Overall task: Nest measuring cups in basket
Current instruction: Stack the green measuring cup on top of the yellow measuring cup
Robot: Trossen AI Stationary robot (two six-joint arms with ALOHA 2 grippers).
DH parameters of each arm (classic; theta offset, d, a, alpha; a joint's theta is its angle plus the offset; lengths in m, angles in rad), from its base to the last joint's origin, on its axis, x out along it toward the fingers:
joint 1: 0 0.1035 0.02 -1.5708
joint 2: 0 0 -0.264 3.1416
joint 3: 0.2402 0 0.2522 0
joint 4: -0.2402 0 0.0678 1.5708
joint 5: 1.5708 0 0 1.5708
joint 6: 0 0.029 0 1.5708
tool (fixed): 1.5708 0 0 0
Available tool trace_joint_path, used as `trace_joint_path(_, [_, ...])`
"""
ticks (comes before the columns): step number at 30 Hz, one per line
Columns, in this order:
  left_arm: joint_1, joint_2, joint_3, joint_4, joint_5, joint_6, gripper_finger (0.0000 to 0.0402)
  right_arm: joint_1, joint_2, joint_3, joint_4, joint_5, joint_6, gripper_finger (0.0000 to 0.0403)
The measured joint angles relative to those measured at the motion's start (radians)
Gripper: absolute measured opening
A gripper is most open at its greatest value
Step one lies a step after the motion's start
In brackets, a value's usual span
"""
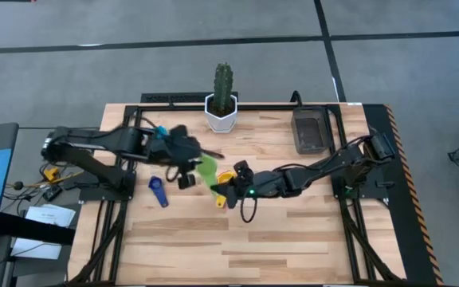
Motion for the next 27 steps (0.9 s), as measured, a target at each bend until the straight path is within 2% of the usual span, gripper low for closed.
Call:
trace_joint_path(5, [0.003,-0.104,-0.002,-0.027,-0.055,-0.303,0.0125,0.012,0.000,0.001,0.095,0.133,-0.078,0.0006])
trace_joint_path(7, [-0.021,-0.140,-0.016,-0.019,-0.106,-0.413,0.0127,0.015,0.000,0.001,0.156,0.151,-0.137,0.0006])
trace_joint_path(10, [-0.083,-0.171,-0.064,0.022,-0.193,-0.496,0.0127,0.014,0.000,0.001,0.254,0.155,-0.219,0.0006])
trace_joint_path(14, [-0.156,-0.188,-0.155,0.171,-0.231,-0.496,0.0127,0.007,0.000,0.001,0.351,0.111,-0.299,0.0006])
trace_joint_path(20, [-0.207,-0.211,-0.258,0.515,-0.229,-0.365,0.0127,0.000,0.000,0.002,0.423,0.021,-0.378,0.0006])
trace_joint_path(23, [-0.210,-0.224,-0.275,0.581,-0.234,-0.332,0.0127,0.000,-0.002,0.002,0.433,0.032,-0.395,0.0006])
trace_joint_path(27, [-0.210,-0.230,-0.275,0.589,-0.248,-0.328,0.0127,0.002,-0.004,0.003,0.431,0.054,-0.401,0.0006])
